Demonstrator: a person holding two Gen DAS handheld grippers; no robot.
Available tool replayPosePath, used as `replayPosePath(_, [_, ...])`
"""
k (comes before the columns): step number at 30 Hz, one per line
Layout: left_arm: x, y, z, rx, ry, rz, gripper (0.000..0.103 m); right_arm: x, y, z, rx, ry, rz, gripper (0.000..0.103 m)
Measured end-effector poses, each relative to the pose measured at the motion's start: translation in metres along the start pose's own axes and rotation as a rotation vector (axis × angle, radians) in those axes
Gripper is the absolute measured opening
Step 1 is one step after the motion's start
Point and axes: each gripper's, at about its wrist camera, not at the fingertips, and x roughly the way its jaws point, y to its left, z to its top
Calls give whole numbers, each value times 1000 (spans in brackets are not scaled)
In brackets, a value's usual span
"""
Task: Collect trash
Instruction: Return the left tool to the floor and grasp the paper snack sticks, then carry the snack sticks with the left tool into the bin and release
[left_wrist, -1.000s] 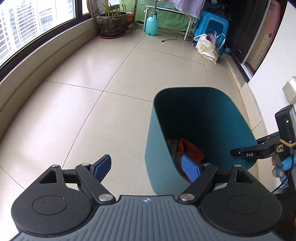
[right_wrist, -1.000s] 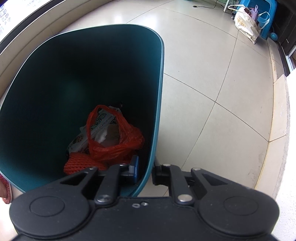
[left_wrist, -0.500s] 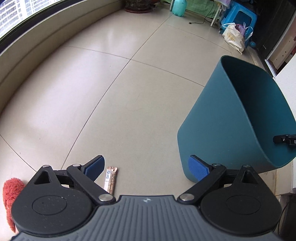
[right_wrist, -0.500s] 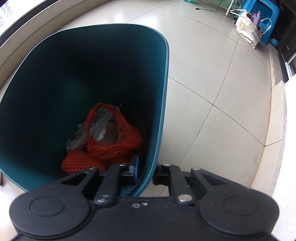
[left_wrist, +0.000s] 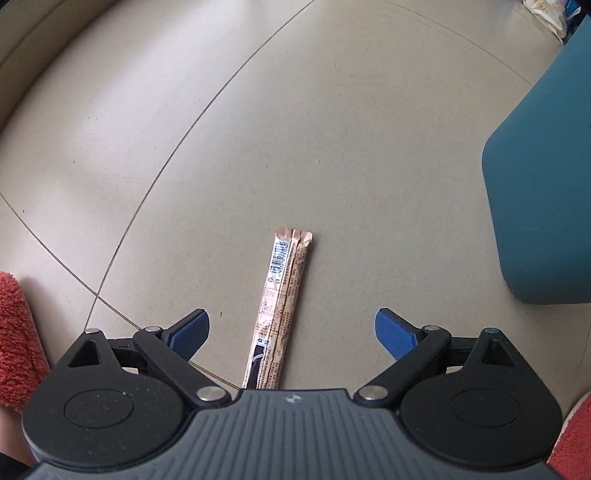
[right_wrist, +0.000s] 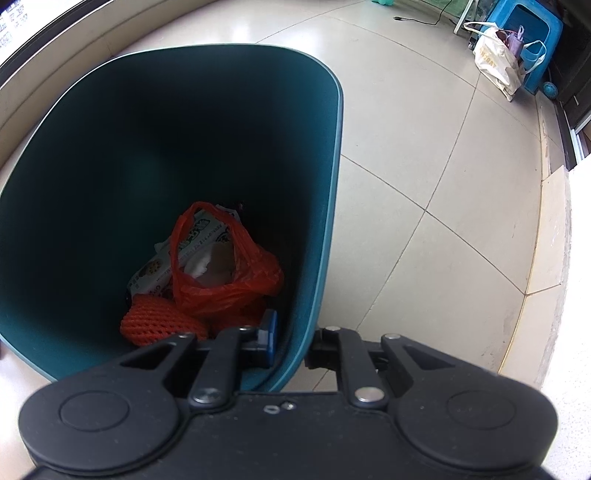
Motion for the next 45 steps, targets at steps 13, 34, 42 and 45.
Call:
replayPosePath(13, [40,22,-8,-115,84,-39,53,3,4,1,-5,13,-4,13])
replayPosePath(34, [-14,1,11,-99,13,72,23,3,4,1,5,6,-6,12])
replayPosePath(42, [-96,-23,21,-96,-70,33,23,1,3,-4,1,-7,-9,11])
replayPosePath(45, [-133,-33,23,-84,-110,-18,23,1,3,-4,5,-7,-9,11])
